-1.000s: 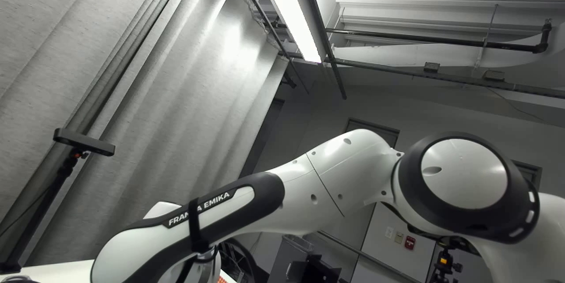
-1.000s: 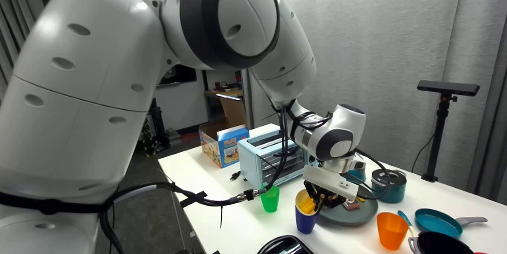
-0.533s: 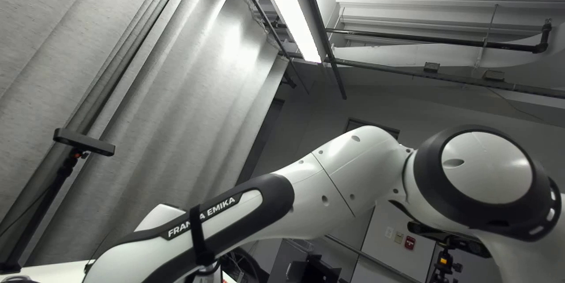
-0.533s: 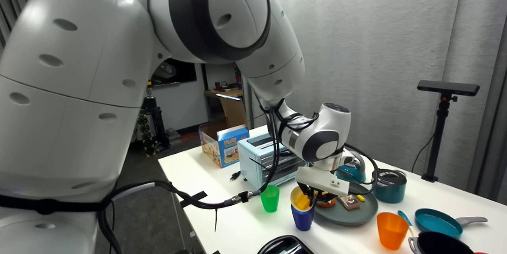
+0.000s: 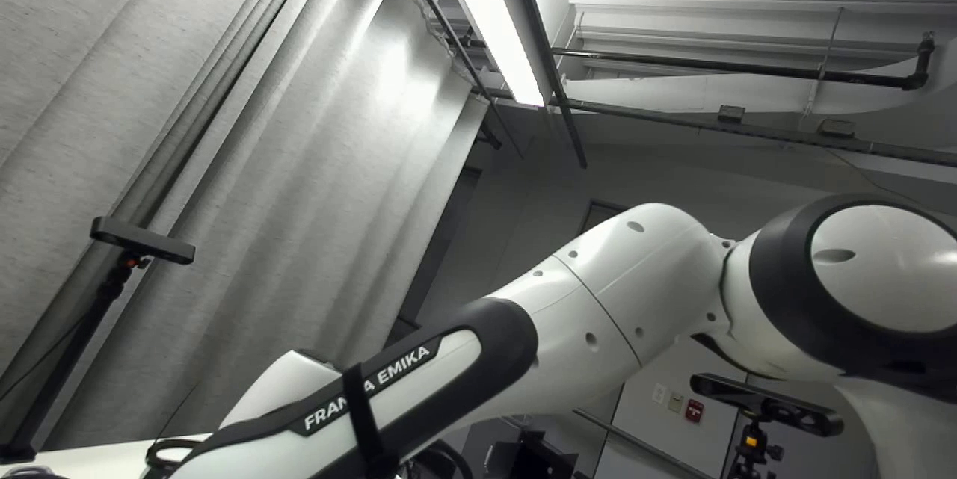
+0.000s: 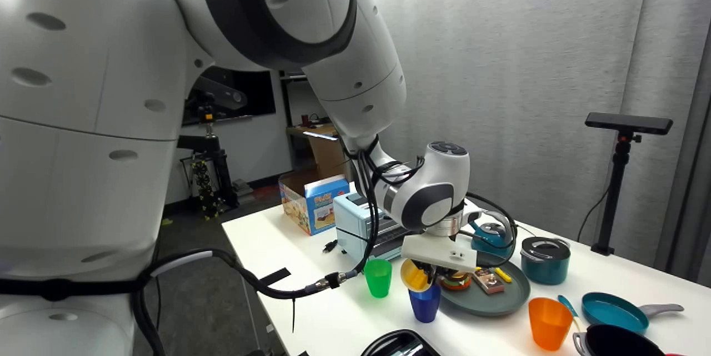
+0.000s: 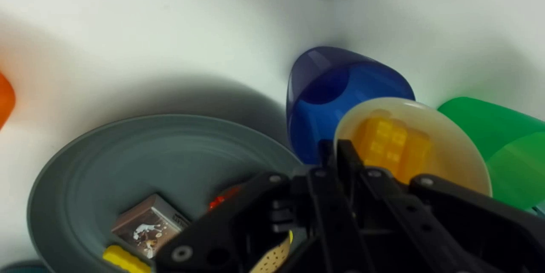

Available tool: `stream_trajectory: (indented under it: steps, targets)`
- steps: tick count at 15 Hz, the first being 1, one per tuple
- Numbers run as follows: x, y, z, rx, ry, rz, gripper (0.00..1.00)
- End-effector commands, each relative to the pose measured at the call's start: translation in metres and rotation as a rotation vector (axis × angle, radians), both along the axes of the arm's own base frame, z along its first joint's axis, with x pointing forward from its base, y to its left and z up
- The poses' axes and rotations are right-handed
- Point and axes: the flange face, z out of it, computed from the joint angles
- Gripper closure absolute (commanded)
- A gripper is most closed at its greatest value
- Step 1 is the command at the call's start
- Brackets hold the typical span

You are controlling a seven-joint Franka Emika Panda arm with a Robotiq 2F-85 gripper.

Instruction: Pour the contents in the bowl into the blue cup

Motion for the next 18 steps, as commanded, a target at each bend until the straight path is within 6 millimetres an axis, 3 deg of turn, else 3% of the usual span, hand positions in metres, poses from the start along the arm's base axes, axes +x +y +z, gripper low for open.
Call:
stream_trajectory:
  steps: [1,8,18]
  targets:
    - [-0.011,-0.007,0.01,-0.005,-0.044,0.009,0.98]
    - [-0.004,-0.019,0.016,-0.011,-0.075,-0.014,0.98]
    - [-0.012,-0.016,0.015,-0.048,-0.186,0.033,0.98]
